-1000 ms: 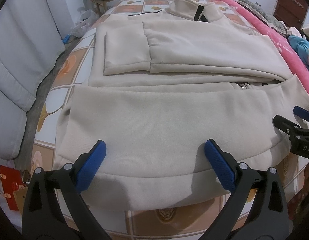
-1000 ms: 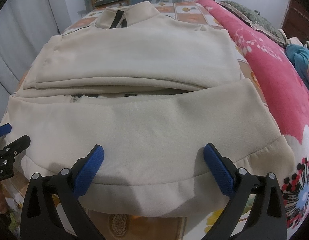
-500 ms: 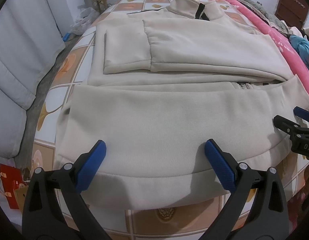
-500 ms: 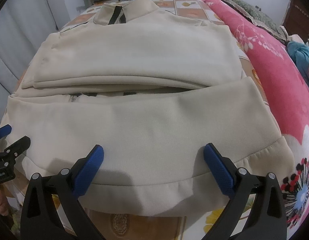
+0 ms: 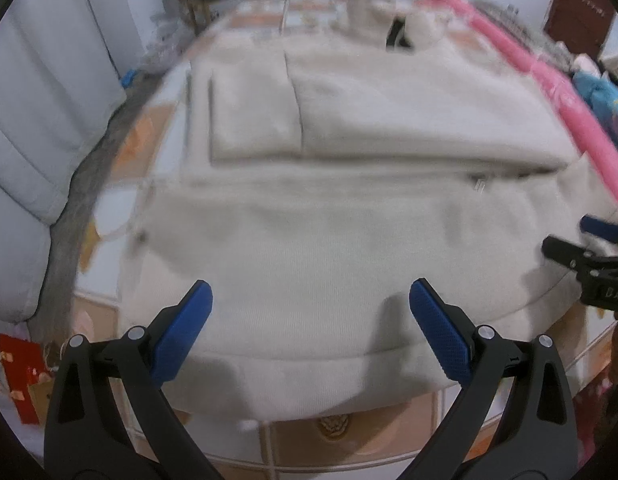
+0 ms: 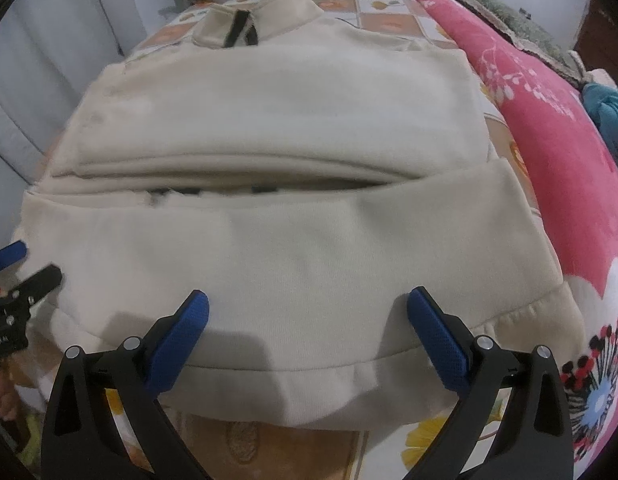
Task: Fold large clothes
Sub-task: 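Move both tools to the collar and grasp it with each tool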
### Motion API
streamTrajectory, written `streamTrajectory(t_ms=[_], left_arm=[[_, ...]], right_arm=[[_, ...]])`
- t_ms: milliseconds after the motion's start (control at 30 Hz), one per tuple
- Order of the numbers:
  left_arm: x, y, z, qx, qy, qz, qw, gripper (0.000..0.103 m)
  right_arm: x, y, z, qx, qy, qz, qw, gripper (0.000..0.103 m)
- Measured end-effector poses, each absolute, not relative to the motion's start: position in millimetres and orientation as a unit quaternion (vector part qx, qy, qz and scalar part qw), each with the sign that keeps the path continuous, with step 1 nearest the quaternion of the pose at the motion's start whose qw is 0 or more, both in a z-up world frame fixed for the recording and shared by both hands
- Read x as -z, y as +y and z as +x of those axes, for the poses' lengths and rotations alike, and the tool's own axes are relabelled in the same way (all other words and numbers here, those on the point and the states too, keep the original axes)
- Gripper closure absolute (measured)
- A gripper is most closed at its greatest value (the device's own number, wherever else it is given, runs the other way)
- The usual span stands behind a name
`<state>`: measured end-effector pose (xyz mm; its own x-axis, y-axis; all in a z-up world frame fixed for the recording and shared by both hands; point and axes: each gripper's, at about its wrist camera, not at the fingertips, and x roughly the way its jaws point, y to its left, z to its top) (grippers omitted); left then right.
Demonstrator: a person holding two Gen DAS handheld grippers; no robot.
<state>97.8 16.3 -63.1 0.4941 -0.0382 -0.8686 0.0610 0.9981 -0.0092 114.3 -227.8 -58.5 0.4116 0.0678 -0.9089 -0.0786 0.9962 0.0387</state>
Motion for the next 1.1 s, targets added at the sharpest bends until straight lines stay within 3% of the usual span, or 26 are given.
streamTrajectory(t_ms=[267,433,600,767,900,1100], left_arm=[[-21,45,141,0.04,0.384,-0.006,0.922,0.007],[-52,56,201,0.055,0.341,-0.05,0.937,0.008],[-49,48,259,0.068,0.346,-0.083,0.932,0.008],[-40,28,320,0.092,0.366,-0.103,0.92,0.026],[-26,14,369,0.116,0.389,-0.124,0.906,0.033],[14,-6,433,0.132,0.454,-0.141,0.87,0.034]], right_arm=[[-33,-248,154,-0.106,0.443,0.043,0.889,0.007],[-62,-260,206,-0.136,0.429,0.094,0.888,0.007],[-63,-268,265,-0.159,0.445,0.153,0.868,0.006],[-54,-258,328,-0.174,0.46,0.171,0.854,0.007],[-40,-250,381,-0.168,0.478,0.167,0.846,0.007],[-1,-242,445,-0.139,0.521,0.162,0.827,0.019]])
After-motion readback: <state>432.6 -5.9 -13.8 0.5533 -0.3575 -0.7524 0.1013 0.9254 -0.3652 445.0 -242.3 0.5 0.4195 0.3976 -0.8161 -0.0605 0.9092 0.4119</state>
